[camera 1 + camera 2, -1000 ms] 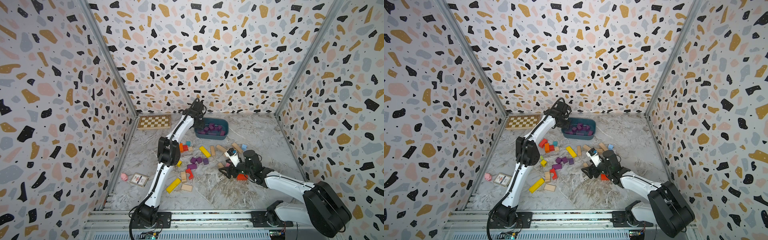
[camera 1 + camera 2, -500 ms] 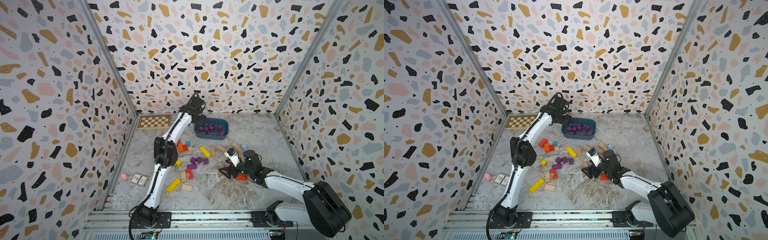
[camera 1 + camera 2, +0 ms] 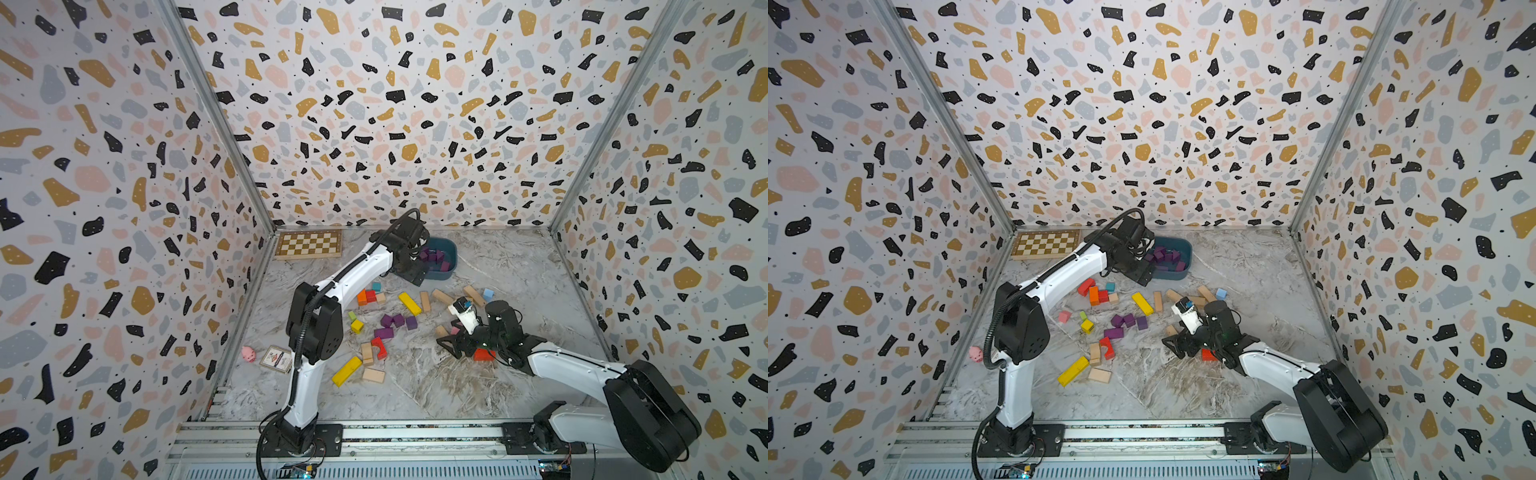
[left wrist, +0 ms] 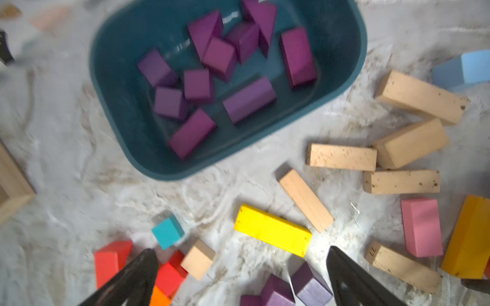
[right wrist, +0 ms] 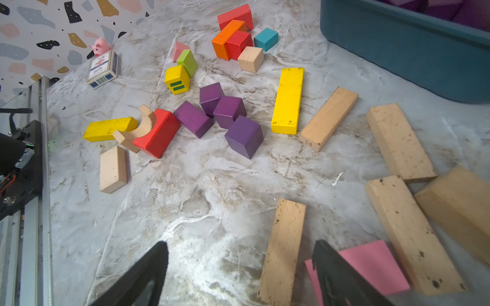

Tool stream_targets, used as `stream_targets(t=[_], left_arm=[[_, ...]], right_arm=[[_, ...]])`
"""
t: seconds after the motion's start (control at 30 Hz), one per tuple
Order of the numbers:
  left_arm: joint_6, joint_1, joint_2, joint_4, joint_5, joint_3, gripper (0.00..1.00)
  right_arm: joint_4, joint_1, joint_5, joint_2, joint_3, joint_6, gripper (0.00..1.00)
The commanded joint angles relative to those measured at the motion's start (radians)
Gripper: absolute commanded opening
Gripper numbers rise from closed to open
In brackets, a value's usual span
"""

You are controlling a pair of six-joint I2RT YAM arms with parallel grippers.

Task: Pick purple bricks into the storage bin
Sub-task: Pick up the building block from the center of the board.

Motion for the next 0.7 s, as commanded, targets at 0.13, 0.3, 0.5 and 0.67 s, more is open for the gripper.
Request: stream_targets(t=[0.13, 0.3, 0.5, 0.67], left_arm=[[-0.085, -0.028, -0.155, 0.069, 0.013, -0.243, 0.99], [-0.073, -0.070, -0.200, 0.072, 0.011, -0.356, 1.00], [-0.138, -0.082, -0.222, 0.110, 0.037, -0.480, 0.93], [-0.162, -0.082, -0.222, 0.112, 0.042, -0.525, 0.85]], right_arm=[[0.000, 0.011, -0.002, 0.004, 0.014, 0.015, 1.00], [0.003, 0.013, 0.000, 0.008, 0.014, 0.016, 1.00], [-0.002, 0.016, 0.005, 0.011, 0.016, 0.016, 1.00], [-0.003, 0.017, 0.001, 0.016, 0.017, 0.018, 1.00]])
